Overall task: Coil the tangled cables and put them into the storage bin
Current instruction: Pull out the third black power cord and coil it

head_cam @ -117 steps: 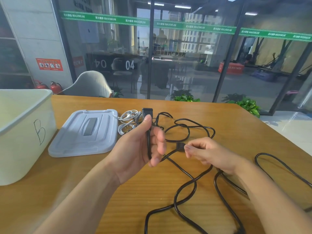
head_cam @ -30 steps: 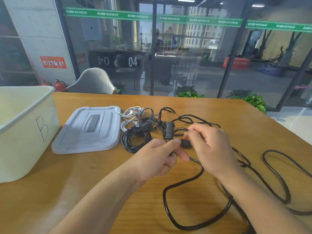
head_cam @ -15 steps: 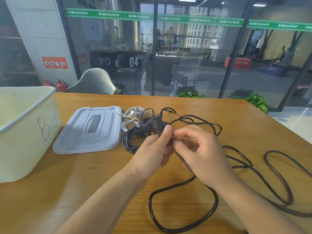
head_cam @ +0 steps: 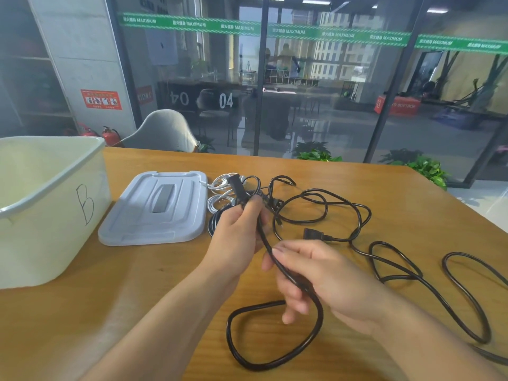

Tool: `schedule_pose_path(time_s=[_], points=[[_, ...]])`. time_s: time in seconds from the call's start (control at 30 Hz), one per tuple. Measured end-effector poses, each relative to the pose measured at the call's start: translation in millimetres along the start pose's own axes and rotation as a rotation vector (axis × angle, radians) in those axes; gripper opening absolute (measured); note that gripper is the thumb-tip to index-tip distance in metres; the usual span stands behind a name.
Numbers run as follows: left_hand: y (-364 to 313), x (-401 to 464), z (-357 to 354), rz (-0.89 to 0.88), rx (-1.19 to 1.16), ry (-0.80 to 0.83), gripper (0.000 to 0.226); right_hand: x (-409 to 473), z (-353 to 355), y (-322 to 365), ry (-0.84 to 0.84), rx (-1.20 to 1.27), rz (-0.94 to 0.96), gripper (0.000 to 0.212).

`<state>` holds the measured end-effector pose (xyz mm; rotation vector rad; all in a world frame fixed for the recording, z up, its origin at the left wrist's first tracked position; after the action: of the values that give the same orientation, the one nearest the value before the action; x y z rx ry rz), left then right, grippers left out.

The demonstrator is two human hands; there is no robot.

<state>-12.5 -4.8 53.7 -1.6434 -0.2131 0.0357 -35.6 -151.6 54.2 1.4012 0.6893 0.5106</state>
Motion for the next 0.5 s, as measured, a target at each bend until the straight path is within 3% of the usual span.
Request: schedule_pose_path(time_s=[0.13,0.3,0.5], points=[[-1,-1,1,-0.006,-0.025,0.032,0.044,4,-8,-6,0.031,0.088,-0.034,0.031],[0,-5,-4,0.094,-0.175,0.125,0.044,6,-7,-13,0.016,-0.054,-0.105,0.033],[-4,-7,-10,0.219,-0.429,0.233,0.042,11,0,-20,0.001,-0.146,-0.061,0.038]])
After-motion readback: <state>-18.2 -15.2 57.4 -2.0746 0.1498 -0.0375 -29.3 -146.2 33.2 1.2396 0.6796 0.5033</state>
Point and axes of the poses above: each hand's wrist, its own x-axis towards the middle knuckle, its own z-axis out of the back of the hand, y = z × x, the point moved 4 cm from there along x, towards the middle knuckle
